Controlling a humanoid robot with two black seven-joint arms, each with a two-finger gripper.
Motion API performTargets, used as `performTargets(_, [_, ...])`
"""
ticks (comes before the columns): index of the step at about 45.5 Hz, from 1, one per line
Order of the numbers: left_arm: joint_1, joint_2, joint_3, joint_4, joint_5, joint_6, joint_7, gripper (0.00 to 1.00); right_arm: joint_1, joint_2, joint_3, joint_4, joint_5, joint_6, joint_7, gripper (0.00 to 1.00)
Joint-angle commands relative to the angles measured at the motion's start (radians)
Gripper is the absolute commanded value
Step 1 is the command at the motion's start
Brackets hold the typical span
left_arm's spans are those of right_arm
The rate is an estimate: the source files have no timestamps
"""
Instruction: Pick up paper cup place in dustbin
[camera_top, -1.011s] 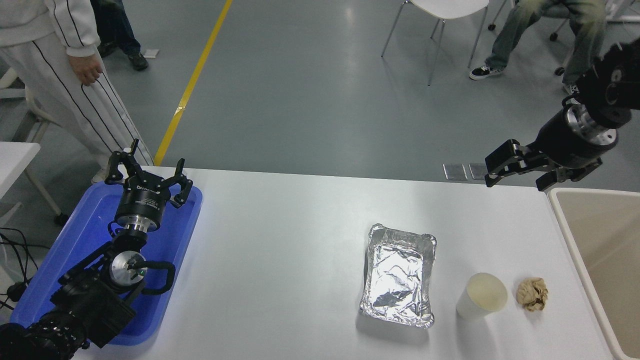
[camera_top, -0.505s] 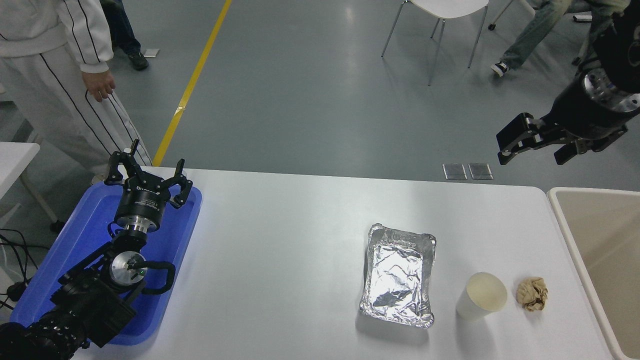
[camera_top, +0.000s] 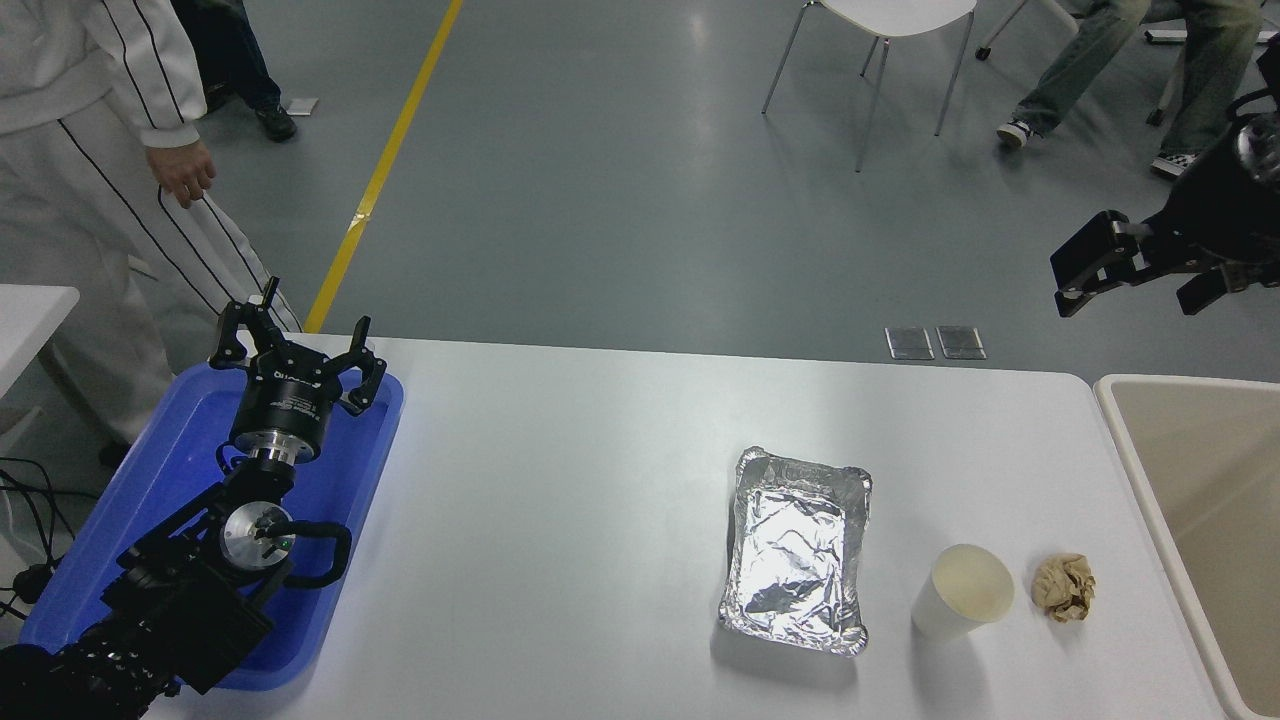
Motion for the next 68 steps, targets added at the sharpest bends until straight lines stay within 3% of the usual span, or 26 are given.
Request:
performTargets(1, [0.000,0.001,-0.001,0.000,0.000,0.000,0.000,1.00,-0.003,-0.017,0.019,-0.001,-0.009,0.000,0.001,1.00])
performTargets(68, [0.000,0.001,-0.001,-0.001,0.000,0.000,0.000,1.00,-0.357,-0.012,0.179,-0.011,0.005,0.000,0.000,1.00])
